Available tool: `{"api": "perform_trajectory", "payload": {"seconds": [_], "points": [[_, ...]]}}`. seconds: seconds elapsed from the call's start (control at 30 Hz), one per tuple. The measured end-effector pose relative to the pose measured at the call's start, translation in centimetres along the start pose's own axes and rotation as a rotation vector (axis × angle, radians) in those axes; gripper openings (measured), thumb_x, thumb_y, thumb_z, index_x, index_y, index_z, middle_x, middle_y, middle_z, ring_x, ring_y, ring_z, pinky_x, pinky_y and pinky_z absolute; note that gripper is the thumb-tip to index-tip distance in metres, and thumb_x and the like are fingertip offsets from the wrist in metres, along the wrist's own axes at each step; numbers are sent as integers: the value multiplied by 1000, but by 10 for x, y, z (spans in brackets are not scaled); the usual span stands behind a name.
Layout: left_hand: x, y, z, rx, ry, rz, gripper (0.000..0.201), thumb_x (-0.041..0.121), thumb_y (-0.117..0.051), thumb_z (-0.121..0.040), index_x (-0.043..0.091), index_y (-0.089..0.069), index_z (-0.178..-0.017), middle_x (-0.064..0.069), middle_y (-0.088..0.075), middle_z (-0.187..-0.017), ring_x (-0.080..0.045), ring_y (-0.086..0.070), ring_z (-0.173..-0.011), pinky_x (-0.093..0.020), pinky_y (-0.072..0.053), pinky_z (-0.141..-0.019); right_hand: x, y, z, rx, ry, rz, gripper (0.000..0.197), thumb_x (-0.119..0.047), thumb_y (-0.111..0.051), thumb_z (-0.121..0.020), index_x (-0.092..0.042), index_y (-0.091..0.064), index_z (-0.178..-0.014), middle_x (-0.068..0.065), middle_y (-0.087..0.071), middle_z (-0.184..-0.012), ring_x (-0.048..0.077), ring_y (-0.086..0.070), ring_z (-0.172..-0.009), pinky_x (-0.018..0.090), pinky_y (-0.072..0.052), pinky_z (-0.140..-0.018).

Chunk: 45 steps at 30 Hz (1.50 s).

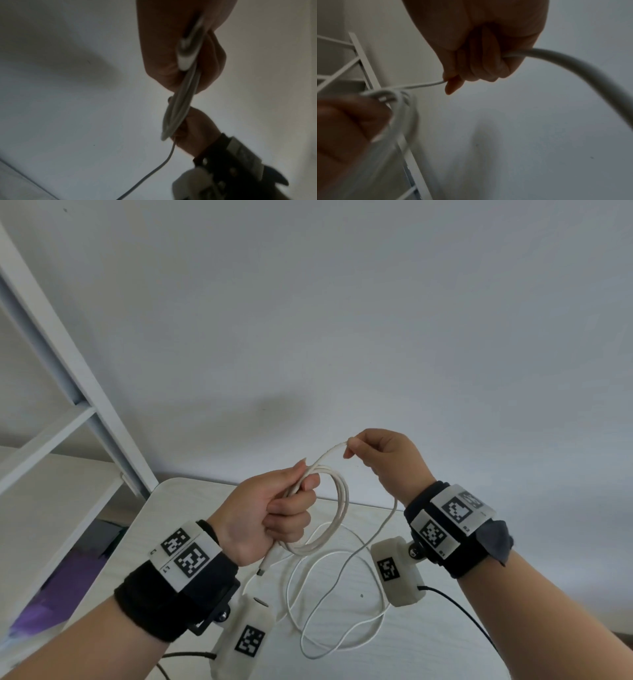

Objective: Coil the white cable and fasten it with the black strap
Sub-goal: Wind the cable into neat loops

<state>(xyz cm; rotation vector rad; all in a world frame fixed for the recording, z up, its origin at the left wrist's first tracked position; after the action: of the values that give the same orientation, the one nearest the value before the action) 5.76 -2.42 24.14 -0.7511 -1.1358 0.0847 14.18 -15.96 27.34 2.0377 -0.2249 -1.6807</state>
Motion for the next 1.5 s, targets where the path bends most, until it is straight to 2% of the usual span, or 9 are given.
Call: {"api": "perform_trajectory", "payload": {"seconds": [0.1, 0.23, 0.57, 0.8, 0.87, 0.97, 1.03, 1.3, 1.5], "points": [[11, -1, 3, -153, -5, 187, 24, 34, -57, -87, 16, -59, -71, 9, -23, -44, -8, -18, -36, -18, -23, -37, 20, -11, 4, -93, -39, 79, 35, -36, -54, -89, -20, -59, -58, -1, -38, -54, 4, -31, -40, 11, -29, -44], [37, 4, 5, -349, -30, 426, 35, 28, -30, -102, 4, -53, -94, 0, -34, -56, -13, -32, -47, -26, -27, -47, 49, -20, 17, -183, -133, -4, 40, -32, -46, -94, -20, -60, -58, -1, -36, -54, 7, -31, -41, 20, -32, -47], [97, 42, 17, -262, -177, 468, 43, 37, -20, -102, 4, -47, -95, -2, -37, -59, -18, -32, -51, -28, -24, -53, 100, -27, 36, -263, -259, -10, 36, -23, -42, -96, -18, -60, -64, -13, -37, -39, 3, -35, -41, 25, -42, -53], [121, 65, 24, -295, -246, 517, 45, 39, -22, -103, 3, -49, -93, -10, -41, -58, -19, -33, -51, -30, -27, -53, 112, -11, 44, -182, -275, 43, 12, -21, -50, -92, -12, -54, -84, -5, -41, -55, 1, -37, -41, 18, -40, -49], [119, 72, 19, -191, -309, 455, 42, 36, -27, -102, 7, -52, -87, -7, -48, -53, -15, -31, -47, -27, -31, -48, 110, -7, 46, -162, -223, 141, 11, -21, -52, -91, -14, -54, -82, -4, -42, -57, 2, -35, -43, 15, -34, -48], [111, 87, 16, 254, -452, 105, 38, 37, -29, -100, 20, -48, -72, 7, -34, -42, -4, -24, -35, -15, -26, -36, 98, -10, 50, -184, -140, 310, 11, -22, -55, -89, -19, -55, -78, -8, -44, -54, 6, -35, -47, 16, -34, -51], [104, 84, 13, 356, -467, 33, 34, 37, -30, -98, 20, -46, -72, 10, -31, -43, -3, -26, -35, -14, -25, -36, 85, -18, 52, -238, -89, 365, 12, -24, -55, -88, -23, -54, -76, -8, -44, -53, 8, -37, -48, 22, -36, -55], [78, 67, -2, 443, -383, -262, 26, 20, -35, -100, 14, -46, -77, 5, -46, -52, -13, -45, -46, -21, -42, -48, 16, -41, 55, -339, 122, 448, 10, -27, -55, -88, -25, -56, -78, -8, -41, -50, 6, -39, -48, 20, -35, -54], [58, 49, -11, 405, -258, -370, 21, 21, -37, -101, 8, -47, -86, -13, -73, -76, -37, -70, -80, -40, -58, -76, -12, -54, 56, -397, 246, 439, 10, -29, -57, -88, -22, -60, -81, -12, -46, -46, 1, -46, -53, 22, -35, -54]]}}
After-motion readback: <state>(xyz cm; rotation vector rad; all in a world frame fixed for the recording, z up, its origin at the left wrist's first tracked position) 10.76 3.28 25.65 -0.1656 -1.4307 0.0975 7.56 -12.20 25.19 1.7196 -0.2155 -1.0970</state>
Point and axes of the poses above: each hand's wrist, its own z-axis away from the middle knuckle, its own y-axis out of the back of the hand, x = y × z, the point moved 7 cm from there along -z, towards the middle knuckle
